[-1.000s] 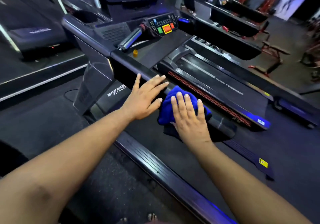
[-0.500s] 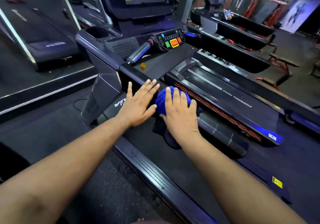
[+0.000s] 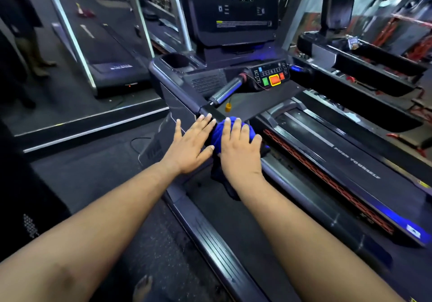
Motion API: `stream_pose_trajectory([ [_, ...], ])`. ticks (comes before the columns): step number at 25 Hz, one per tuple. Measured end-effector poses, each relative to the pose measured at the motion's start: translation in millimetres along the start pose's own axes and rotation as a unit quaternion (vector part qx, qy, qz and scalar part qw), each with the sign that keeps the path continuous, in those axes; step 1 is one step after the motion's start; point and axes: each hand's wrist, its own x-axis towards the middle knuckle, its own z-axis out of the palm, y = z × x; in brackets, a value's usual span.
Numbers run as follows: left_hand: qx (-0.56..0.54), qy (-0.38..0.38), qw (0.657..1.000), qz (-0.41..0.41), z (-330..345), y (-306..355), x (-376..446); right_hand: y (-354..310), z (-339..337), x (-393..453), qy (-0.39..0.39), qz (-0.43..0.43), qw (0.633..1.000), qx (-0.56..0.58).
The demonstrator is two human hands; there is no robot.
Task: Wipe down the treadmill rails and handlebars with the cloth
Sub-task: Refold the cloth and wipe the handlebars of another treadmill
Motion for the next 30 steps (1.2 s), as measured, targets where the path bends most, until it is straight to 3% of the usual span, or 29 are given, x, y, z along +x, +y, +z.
stream_pose_trajectory([
  [4, 0.027, -0.012, 0.999, 0.038, -8, -47, 28, 19, 9, -26, 0.037, 0.001, 0.999, 0.033],
  [7, 0.034, 0.007, 0.994, 0.107, -4, -76, 45, -5, 4, 8, 0.044, 0.04, 0.998, 0.026],
  [11, -0.013, 0.033, 0.99, 0.135, -17, -121, 80, -69, -13, 104, -0.017, -0.008, 0.997, 0.081],
  [14, -0.014, 0.028, 0.987, 0.155, -30, -157, 100, -55, -14, 120, -0.052, -0.045, 0.984, 0.162],
  [16, -0.01, 0.022, 0.986, 0.165, -34, -179, 110, -43, -14, 109, -0.078, -0.014, 0.98, 0.181],
  [20, -0.047, 0.022, 0.989, 0.14, -43, -215, 125, -85, -23, 143, -0.053, 0.051, 0.986, 0.15],
  [22, -0.06, 0.024, 0.992, 0.108, -47, -230, 129, -117, -26, 188, -0.056, 0.022, 0.978, 0.198],
  [26, -0.09, 0.029, 0.995, 0.027, -64, -255, 135, -149, -37, 262, -0.138, -0.038, 0.953, 0.267],
  [30, -0.125, 0.004, 0.992, -0.034, -81, -272, 134, -130, -32, 242, -0.147, -0.062, 0.955, 0.25],
])
